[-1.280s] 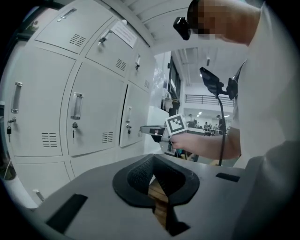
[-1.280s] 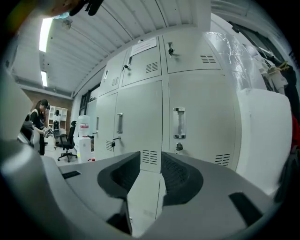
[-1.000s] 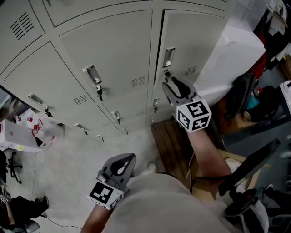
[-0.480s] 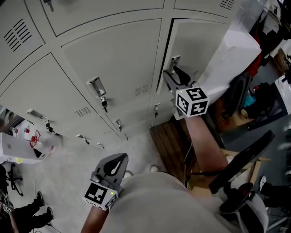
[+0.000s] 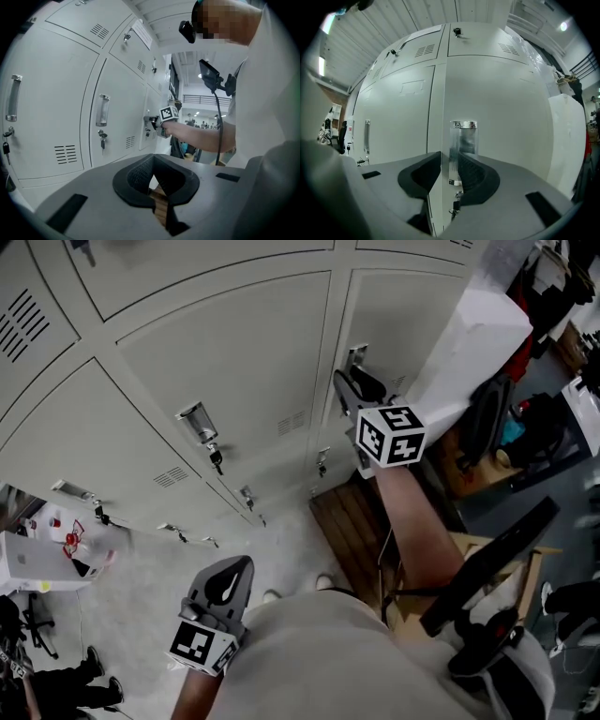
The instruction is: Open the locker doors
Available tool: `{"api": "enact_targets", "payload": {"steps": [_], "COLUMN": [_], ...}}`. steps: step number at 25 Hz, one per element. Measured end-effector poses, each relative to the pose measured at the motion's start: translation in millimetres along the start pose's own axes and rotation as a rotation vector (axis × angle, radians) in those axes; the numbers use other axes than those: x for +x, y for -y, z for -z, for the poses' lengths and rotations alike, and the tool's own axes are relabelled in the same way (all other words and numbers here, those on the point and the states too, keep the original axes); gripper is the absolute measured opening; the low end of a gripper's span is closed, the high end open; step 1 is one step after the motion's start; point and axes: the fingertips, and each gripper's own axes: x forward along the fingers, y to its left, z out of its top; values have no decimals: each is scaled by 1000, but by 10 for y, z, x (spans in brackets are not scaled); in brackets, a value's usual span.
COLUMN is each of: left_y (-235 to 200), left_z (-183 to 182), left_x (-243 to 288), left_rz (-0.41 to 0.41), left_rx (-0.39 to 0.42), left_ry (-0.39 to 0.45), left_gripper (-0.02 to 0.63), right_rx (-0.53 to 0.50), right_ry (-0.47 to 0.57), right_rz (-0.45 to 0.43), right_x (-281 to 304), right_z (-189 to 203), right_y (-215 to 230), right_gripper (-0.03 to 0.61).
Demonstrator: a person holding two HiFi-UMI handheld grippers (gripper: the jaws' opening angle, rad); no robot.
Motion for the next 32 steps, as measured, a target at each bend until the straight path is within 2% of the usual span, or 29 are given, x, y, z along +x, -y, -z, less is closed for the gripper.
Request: {"api": "enact_targets", "payload": {"steps": [10, 20, 32], "left_y": [52, 366, 835], "left_z": [32, 58, -2], "left_x": [-55, -35, 285], "left_rz": [30, 83, 175], "left_rx": [4, -17, 14], "left_ry": [1, -1, -12], "left_gripper": [9, 9, 9], "right_rx": [13, 33, 4], "right_ry": [-1, -6, -19], "right_rz": [27, -51, -5], "right_x": [-317, -829, -1471], "right_z": [24, 76, 162], "right_y": [19, 115, 394], "right_gripper": [107, 107, 107]}}
